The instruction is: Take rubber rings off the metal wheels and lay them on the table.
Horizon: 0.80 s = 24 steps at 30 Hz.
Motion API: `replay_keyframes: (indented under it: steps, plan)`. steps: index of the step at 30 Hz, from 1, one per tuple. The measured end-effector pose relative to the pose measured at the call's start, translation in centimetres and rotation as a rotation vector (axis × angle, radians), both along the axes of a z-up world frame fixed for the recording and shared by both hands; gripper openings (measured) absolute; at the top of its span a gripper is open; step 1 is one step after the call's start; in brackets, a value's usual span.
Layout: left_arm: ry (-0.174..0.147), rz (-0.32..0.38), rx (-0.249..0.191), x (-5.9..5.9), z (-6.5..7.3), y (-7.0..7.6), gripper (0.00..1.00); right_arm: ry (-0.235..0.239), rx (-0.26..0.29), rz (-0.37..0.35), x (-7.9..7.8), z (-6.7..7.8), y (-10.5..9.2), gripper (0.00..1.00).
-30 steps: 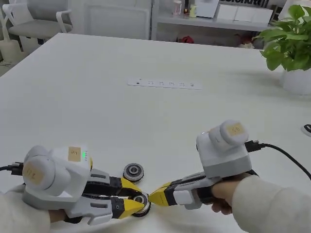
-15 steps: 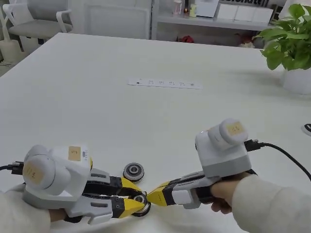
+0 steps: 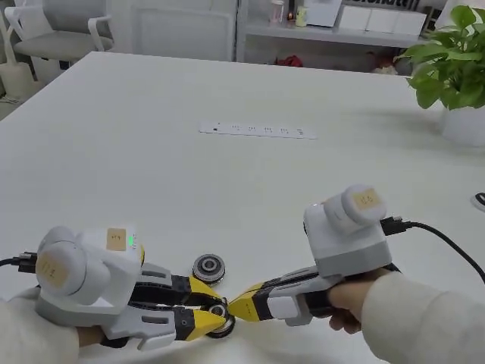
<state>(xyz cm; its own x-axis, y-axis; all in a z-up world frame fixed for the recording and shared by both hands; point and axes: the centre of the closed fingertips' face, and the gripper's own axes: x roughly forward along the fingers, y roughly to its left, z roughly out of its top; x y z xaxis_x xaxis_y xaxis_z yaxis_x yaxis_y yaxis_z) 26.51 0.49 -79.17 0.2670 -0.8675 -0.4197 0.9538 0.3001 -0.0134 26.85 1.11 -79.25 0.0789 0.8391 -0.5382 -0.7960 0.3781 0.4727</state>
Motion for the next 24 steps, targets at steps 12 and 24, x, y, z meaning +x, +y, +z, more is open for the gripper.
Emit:
replay_keyframes:
  steps: [12,24]
  plan:
    - [0.002,0.002,-0.002,-0.01,-0.01,0.0,0.14,0.002,0.013,0.007,-0.19,0.23,0.27,0.0]
    - [0.003,0.003,-0.003,-0.03,0.01,0.02,0.14,0.002,0.014,0.007,-0.21,0.28,0.32,0.0]
